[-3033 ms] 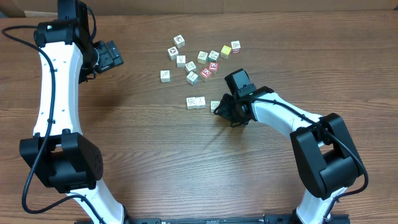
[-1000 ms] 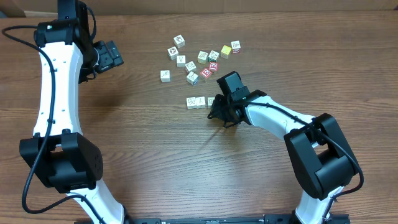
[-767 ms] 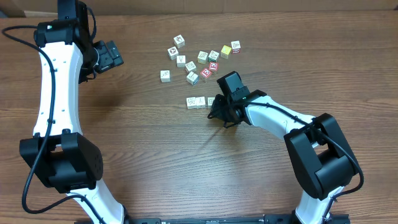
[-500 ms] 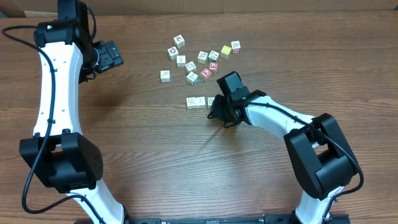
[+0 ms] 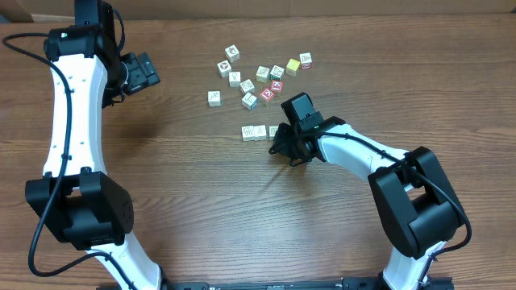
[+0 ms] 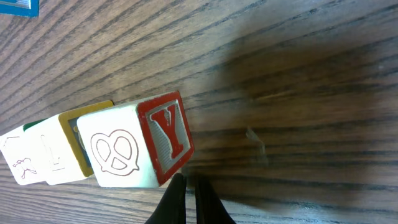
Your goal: Form a horizontal line
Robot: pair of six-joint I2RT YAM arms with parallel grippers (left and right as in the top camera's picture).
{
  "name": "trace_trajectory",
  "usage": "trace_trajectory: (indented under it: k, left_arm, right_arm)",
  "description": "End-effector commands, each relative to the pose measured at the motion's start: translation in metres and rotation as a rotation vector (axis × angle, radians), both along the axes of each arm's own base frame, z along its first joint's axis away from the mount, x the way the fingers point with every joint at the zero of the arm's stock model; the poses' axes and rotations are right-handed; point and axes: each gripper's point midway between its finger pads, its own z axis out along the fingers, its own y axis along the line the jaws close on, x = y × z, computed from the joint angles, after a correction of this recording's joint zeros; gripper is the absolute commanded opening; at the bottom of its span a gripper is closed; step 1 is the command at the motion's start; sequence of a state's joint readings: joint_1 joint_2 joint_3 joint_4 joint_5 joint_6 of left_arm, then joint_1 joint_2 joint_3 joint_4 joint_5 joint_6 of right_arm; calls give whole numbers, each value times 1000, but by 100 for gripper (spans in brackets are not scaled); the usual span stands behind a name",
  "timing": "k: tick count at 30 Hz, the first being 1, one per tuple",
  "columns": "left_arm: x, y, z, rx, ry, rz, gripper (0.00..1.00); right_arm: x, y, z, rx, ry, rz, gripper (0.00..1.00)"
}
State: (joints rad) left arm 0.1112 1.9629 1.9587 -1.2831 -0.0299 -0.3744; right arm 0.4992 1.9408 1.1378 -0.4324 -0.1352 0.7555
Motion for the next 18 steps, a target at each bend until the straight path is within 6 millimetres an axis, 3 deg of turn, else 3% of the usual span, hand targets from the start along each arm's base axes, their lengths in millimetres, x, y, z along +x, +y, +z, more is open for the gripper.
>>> trace_trajectory:
  k: [1,18]
  left_arm:
    - [2,-6,4,-5,-13,-6,100]
    - [2,-6,4,-5,-13,-6,100]
  right_arm:
    - [-13,-4,-15,-26,49,10,4]
    - [-2,2,-11,-2,2,10,4]
